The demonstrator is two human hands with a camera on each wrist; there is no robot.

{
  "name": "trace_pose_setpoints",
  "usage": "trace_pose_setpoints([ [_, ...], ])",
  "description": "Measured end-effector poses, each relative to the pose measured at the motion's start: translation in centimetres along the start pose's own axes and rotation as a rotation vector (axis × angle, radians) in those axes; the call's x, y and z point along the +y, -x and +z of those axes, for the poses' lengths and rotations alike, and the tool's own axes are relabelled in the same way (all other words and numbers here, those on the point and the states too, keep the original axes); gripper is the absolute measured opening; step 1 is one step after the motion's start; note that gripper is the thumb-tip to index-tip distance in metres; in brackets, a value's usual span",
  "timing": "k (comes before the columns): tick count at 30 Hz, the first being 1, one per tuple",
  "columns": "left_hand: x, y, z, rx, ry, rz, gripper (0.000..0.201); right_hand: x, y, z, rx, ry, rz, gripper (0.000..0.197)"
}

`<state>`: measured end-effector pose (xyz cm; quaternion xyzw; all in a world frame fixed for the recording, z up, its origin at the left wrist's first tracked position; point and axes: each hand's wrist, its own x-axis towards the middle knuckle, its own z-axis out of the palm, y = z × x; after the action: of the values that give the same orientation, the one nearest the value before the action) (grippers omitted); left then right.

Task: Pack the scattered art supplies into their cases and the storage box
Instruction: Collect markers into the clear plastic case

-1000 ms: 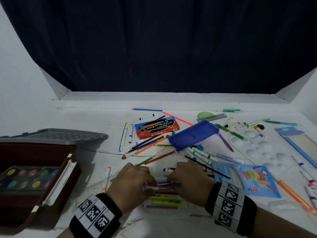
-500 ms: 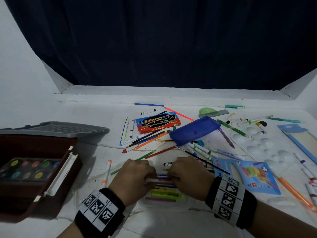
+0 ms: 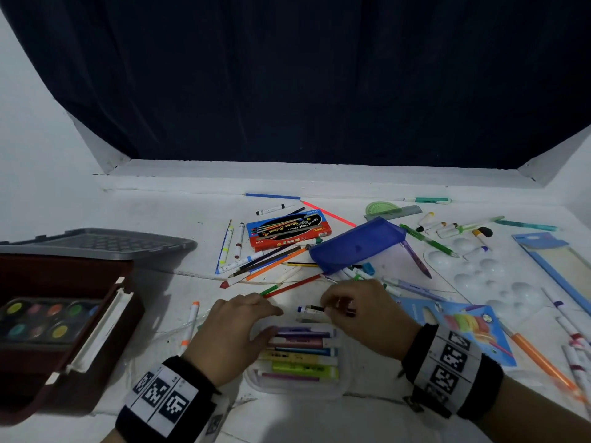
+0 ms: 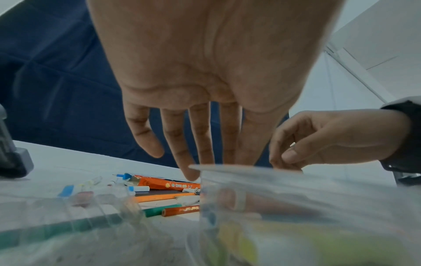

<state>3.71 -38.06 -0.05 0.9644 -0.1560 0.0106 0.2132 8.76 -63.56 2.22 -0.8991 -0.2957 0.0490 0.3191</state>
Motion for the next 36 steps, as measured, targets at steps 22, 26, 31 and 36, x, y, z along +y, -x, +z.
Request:
trace_pose_setpoints([
  [22, 1.7, -9.0, -3.8, -0.137, 0.151, 0.110, 0.032, 9.7, -7.1, -0.9, -0.219, 0.292, 0.129, 0.043],
  [26, 3.0, -13.4, -2.4, -0.175, 0.046, 0.194, 0.027, 9.3, -6.2, -3.0, 0.029, 0.009, 0.103, 0.034],
  [31, 4.2, -18.5, 0.7, -0.289, -0.075, 0.285, 0.050, 12.4, -5.6, -9.3, 0.413, -0.038, 0.161, 0.016],
  [36, 5.1, -21.8, 2.1, -0.436, -0.260, 0.331, 0.030, 20.3, -8.1, -15.8, 0.302, 0.298, 0.323, 0.017],
])
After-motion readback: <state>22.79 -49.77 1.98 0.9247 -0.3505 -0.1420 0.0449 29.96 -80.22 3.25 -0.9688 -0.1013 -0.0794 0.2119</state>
